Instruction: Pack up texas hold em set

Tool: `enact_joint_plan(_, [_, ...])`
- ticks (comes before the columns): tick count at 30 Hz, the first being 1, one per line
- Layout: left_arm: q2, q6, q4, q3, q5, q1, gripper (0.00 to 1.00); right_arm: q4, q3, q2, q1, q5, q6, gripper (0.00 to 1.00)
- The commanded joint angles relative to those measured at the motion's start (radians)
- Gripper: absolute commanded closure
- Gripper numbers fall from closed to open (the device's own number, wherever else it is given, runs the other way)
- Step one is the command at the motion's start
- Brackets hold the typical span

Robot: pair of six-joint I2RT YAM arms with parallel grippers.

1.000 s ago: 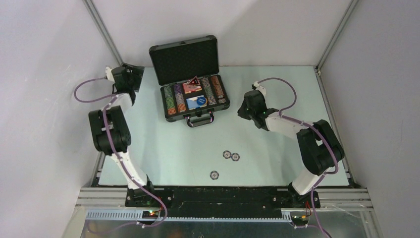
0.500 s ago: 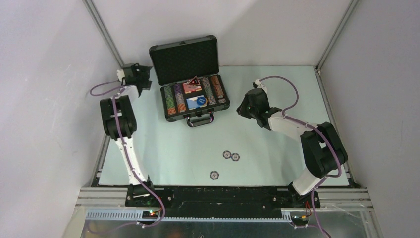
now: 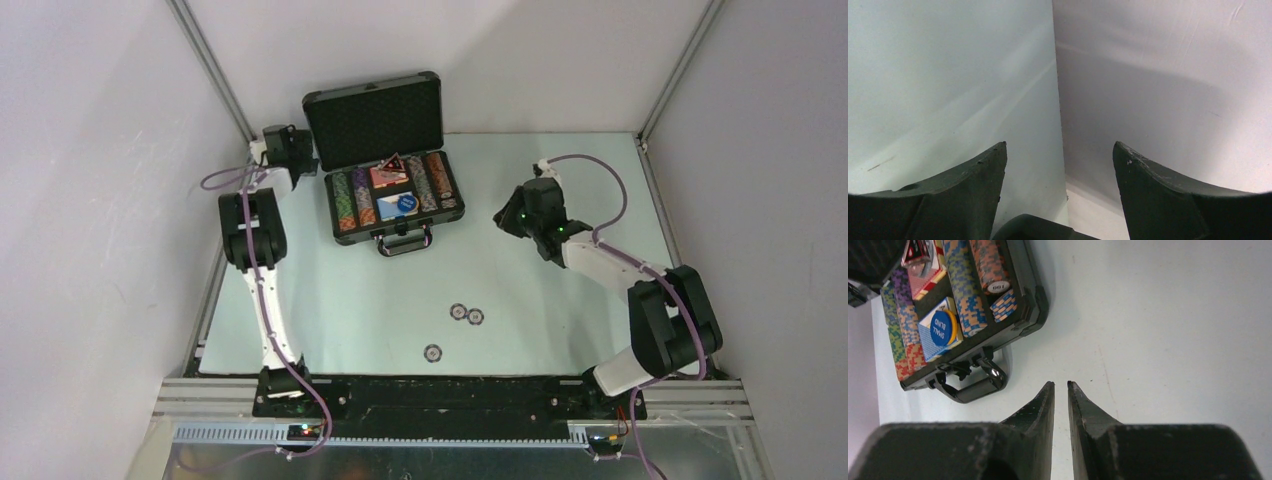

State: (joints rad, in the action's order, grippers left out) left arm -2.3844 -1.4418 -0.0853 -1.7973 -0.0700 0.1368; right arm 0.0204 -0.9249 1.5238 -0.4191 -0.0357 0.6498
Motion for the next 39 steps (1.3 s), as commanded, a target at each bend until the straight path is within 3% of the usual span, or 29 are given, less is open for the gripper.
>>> enact_joint_plan(1, [0.009,0.035,0.017,-0.007,-0.093,-0.172,0.19,0.020,0.027,-0.071,0.048,0.023,-0.009,0.80])
enact_joint_plan(7, [0.035,0.012,0.007,0.050,-0.090,-0.243,0.19,0.005,0.057,-0.106,0.109,0.053,-0.011,0.80])
enact_joint_plan(17, [-0.050,-0.020,0.009,-0.025,-0.099,-0.325,0.20,-0.016,0.090,-0.170,0.194,0.079,-0.010,0.79])
enact_joint_plan(28, [-0.059,-0.034,0.019,-0.074,-0.083,-0.386,0.20,0.070,0.072,-0.008,0.240,0.297,0.040,0.80])
enact_joint_plan(34, [-0.036,-0.046,0.024,-0.026,-0.076,-0.419,0.20,0.019,0.072,-0.018,0.257,0.203,0.023,0.80])
enact_joint_plan(39, [0.030,-0.044,-0.007,0.113,-0.074,-0.449,0.20,-0.010,0.050,-0.014,0.311,0.184,0.035,0.79])
